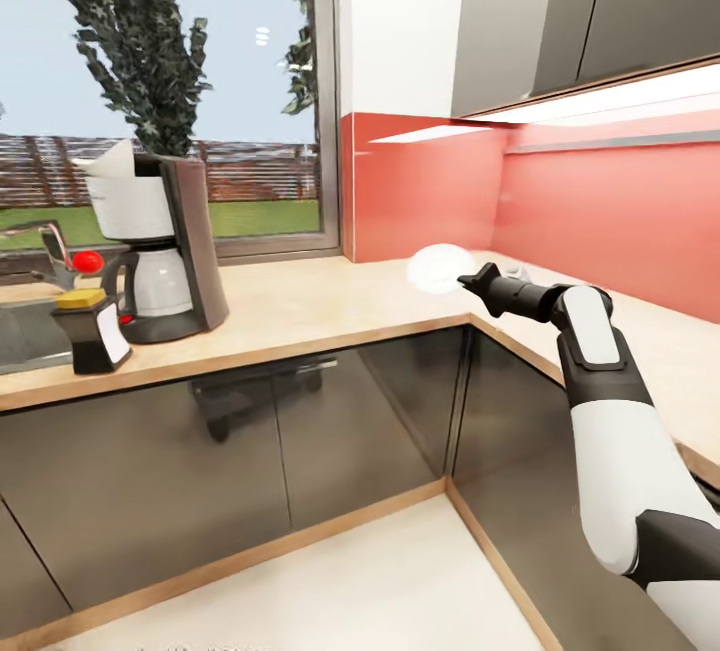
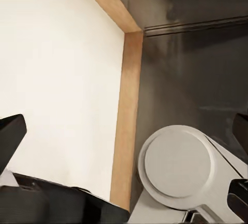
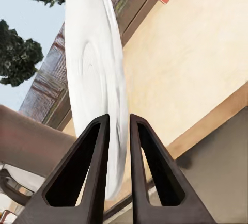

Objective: Set up a coffee station on the kitchen countertop: keep the coffee maker on the countertop, move the bottle of coffee from the kitchen shelf to the counter next to the coffee maker, place a paper coffee filter on top of the coffee maker, put the saucer next to the coffee maker with the coffee cup on the saucer, and place the electric kettle next to the coffee maker.

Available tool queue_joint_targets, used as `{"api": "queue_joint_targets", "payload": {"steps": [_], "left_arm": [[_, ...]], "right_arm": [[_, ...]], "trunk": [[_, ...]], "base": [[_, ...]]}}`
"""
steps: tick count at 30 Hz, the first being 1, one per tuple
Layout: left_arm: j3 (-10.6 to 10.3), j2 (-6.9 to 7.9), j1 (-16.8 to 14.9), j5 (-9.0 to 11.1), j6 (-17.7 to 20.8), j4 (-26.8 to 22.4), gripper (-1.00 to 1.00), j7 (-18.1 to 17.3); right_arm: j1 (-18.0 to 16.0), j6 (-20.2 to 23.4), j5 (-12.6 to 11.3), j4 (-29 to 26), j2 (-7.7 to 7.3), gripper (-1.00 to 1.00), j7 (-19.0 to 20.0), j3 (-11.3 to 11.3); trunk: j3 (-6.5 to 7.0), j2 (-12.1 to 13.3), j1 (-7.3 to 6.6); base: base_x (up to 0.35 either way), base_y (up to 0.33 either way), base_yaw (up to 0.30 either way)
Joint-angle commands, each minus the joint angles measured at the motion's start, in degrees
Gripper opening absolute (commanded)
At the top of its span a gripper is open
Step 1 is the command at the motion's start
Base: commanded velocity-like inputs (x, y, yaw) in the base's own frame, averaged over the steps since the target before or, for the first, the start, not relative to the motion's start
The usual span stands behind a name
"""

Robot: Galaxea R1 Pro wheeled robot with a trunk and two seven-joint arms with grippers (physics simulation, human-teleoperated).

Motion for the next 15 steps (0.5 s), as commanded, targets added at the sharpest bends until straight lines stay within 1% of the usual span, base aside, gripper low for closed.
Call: {"api": "queue_joint_targets", "payload": {"steps": [1,7,15], "left_arm": [[-0.5,-0.11,0.0,0.5,-0.1,-0.1,1.0,0.5],[-0.3,-0.72,0.0,0.5,-0.9,-0.1,1.0,1.4],[-0.1,-0.86,0.0,0.5,-1.0,-0.1,1.0,1.5]], "right_arm": [[0.0,0.2,-0.8,0.0,0.04,-1.0,-0.6,0.0],[0.0,0.2,-0.7,0.2,0.21,-1.0,-0.6,0.1],[0.0,0.2,-0.7,0.3,0.29,-1.0,-0.6,0.1]], "trunk": [[-0.03,0.0,0.0],[0.09,0.0,0.0],[0.25,0.0,0.0]], "base": [[0.0,0.0,0.265],[0.0,0.0,0.266],[0.0,0.0,0.266]]}}
